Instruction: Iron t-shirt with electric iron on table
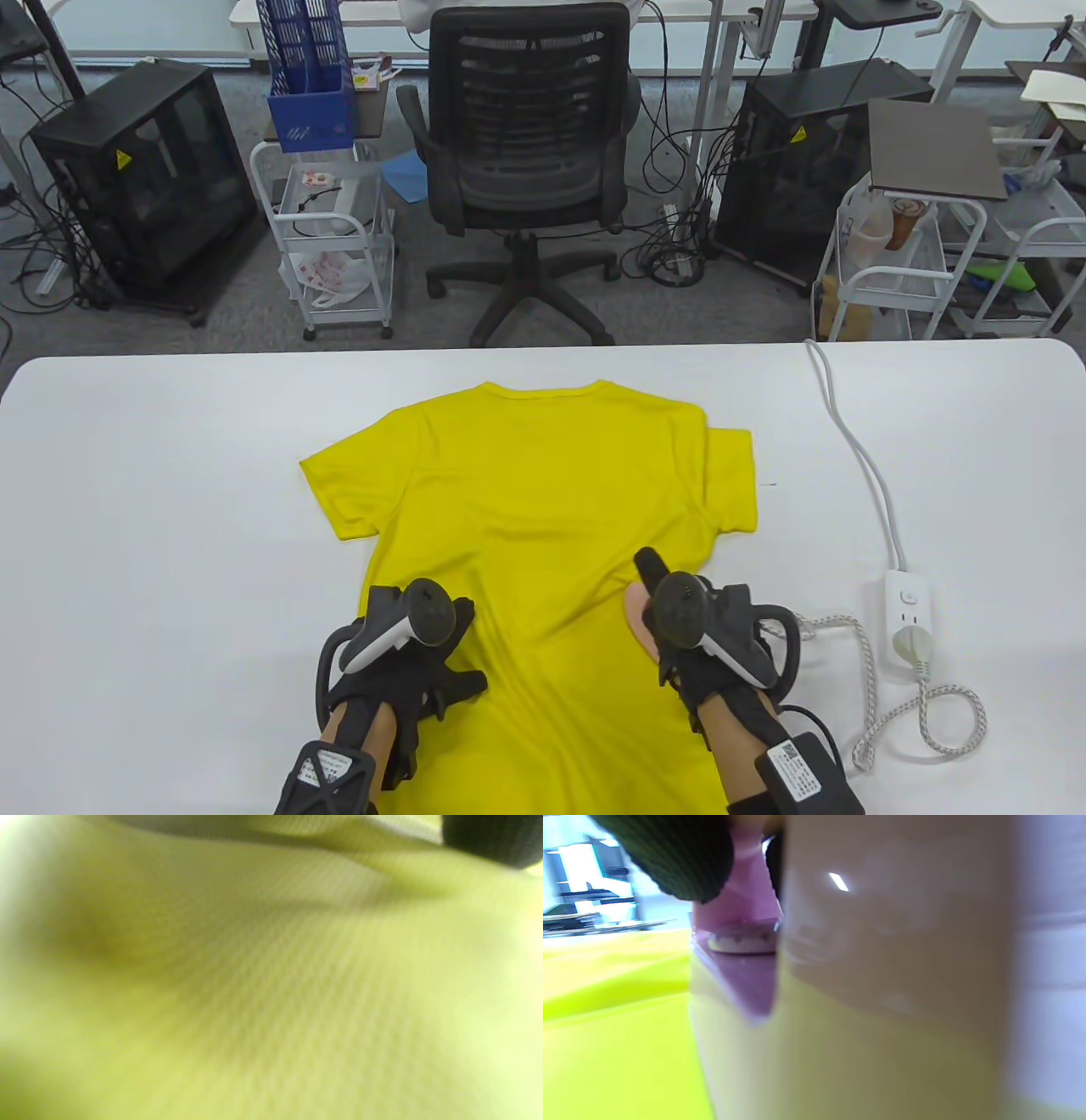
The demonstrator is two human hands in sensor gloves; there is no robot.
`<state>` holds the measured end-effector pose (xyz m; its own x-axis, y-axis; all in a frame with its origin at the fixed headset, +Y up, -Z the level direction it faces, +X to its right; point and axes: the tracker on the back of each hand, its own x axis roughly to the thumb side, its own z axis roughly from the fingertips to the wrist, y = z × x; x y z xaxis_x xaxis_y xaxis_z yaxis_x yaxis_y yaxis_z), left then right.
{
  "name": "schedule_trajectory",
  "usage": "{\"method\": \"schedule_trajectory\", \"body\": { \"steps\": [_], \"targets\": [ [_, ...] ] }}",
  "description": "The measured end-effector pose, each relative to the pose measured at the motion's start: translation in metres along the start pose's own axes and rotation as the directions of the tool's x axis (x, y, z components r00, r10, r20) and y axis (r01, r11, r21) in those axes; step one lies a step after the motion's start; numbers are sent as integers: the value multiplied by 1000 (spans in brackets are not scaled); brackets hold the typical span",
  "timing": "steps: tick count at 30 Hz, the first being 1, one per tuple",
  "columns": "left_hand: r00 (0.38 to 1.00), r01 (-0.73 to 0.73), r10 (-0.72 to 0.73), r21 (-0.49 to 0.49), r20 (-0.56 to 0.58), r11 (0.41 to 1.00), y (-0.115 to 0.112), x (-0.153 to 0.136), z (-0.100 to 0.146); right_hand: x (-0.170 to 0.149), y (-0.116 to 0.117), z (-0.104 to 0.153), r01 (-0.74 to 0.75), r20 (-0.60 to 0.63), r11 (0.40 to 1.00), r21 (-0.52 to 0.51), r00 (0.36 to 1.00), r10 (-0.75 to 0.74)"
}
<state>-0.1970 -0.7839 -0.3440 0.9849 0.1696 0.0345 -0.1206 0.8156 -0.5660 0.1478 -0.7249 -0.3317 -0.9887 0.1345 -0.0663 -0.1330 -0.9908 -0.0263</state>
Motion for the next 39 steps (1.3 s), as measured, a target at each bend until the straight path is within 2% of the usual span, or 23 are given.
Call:
{"method": "schedule_trajectory", "body": {
  "steps": [2,6,11,12,13,14,16,17,20,21,24,25,27,28,32,36,39],
  "targets": [
    [1000,2,-2,0,0,1000,0,0,0,-13,-2,-1,8,-99,1000,-11,995,-9],
    [1000,3,-3,5,5,1000,1,0,0,0,-8,4,-3,-45,1000,-28,999,2],
    [999,24,-25,17,26,1000,1,8,4,56,-19,26,79,237,997,-23,969,-71],
    [999,35,-36,10,27,999,0,10,5,69,-16,31,69,322,998,-4,945,-64],
    [999,41,-41,1,27,999,-1,11,4,84,-9,37,61,418,996,59,905,-81],
    [999,48,-47,-5,21,999,-2,12,4,92,-3,40,65,454,992,107,884,-107],
    [998,54,-53,-11,17,998,-3,12,4,106,11,45,69,465,982,176,873,-145],
    [999,47,-47,-10,20,999,-3,11,4,111,10,48,27,484,990,141,870,-92],
    [999,43,-43,-14,19,999,-3,9,3,103,8,43,-75,440,997,11,896,63],
    [999,42,-42,-15,20,999,-3,9,3,91,7,35,-115,381,993,-19,918,114],
    [999,47,-47,-16,19,999,-3,10,3,50,6,14,19,205,999,48,978,-29],
    [999,46,-46,-16,19,999,-3,10,3,36,4,9,-8,157,999,30,988,4],
    [999,44,-44,-16,20,999,-3,10,4,20,1,5,-18,112,1000,4,994,17],
    [999,45,-44,-15,19,999,-3,10,4,15,1,5,18,106,1000,23,994,-20],
    [999,41,-41,-15,19,999,-3,10,4,30,0,11,76,177,993,93,980,-92],
    [999,38,-38,-15,18,999,-4,10,4,68,7,25,117,355,967,226,915,-194],
    [999,36,-36,-15,19,999,-4,10,4,87,9,35,71,443,970,231,880,-170]
  ]
}}
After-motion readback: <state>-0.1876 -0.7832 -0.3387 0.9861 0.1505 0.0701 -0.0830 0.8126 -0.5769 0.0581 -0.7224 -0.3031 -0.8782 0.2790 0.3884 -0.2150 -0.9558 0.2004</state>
